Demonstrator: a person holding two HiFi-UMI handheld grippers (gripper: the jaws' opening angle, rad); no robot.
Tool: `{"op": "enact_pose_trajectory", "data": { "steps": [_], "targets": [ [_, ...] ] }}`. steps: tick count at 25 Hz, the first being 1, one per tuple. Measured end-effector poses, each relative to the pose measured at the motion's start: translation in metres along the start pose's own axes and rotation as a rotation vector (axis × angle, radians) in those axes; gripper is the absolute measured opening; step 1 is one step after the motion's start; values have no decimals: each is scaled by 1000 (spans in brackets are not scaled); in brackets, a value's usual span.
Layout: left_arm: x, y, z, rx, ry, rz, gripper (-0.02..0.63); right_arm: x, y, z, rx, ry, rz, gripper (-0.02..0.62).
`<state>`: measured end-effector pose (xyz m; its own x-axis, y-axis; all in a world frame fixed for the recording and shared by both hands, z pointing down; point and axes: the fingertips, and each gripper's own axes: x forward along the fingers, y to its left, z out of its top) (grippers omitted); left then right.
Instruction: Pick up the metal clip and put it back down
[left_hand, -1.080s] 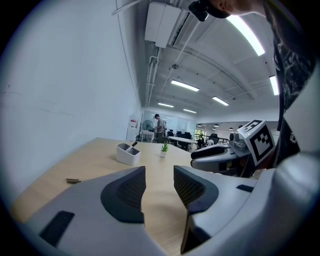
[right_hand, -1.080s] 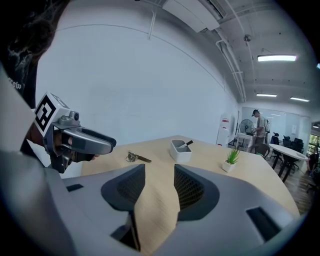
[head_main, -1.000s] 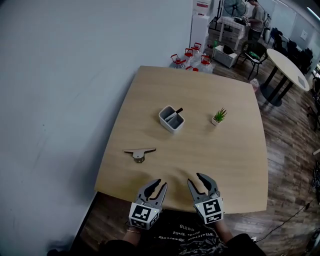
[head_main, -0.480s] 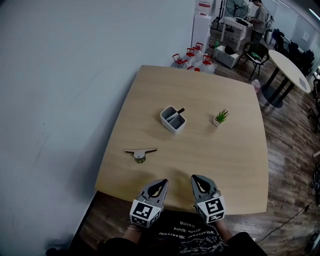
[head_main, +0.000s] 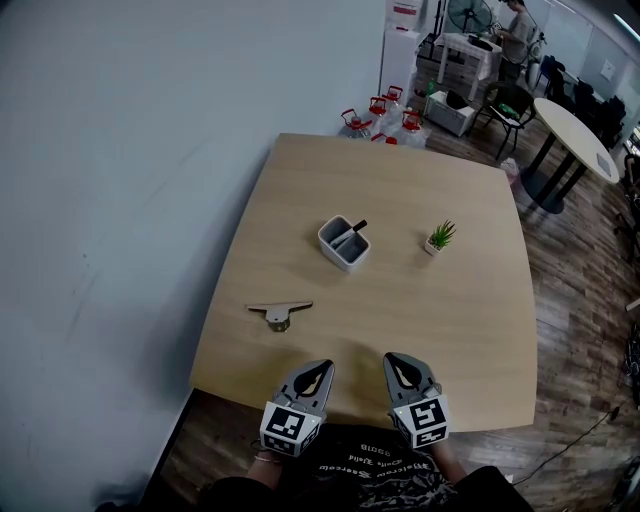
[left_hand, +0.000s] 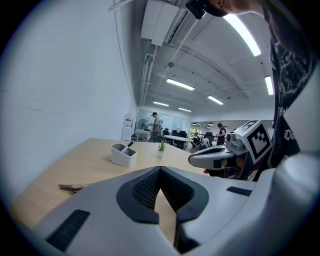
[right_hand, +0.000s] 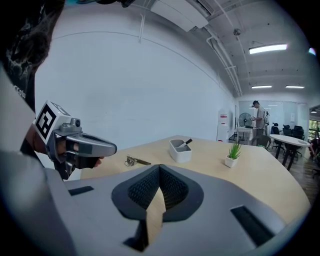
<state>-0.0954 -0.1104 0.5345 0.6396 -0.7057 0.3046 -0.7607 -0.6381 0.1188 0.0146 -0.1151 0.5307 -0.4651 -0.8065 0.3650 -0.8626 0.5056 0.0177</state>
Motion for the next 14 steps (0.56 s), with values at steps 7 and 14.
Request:
{"op": "enact_pose_trajectory", "data": {
  "steps": [7, 14],
  "targets": [
    [4, 3, 0, 0, 1, -1, 9, 2, -2, -4, -1, 12, -4, 14],
    [4, 5, 0, 6, 3, 7, 9, 4, -2, -5, -12, 24, -1, 14]
  ]
}}
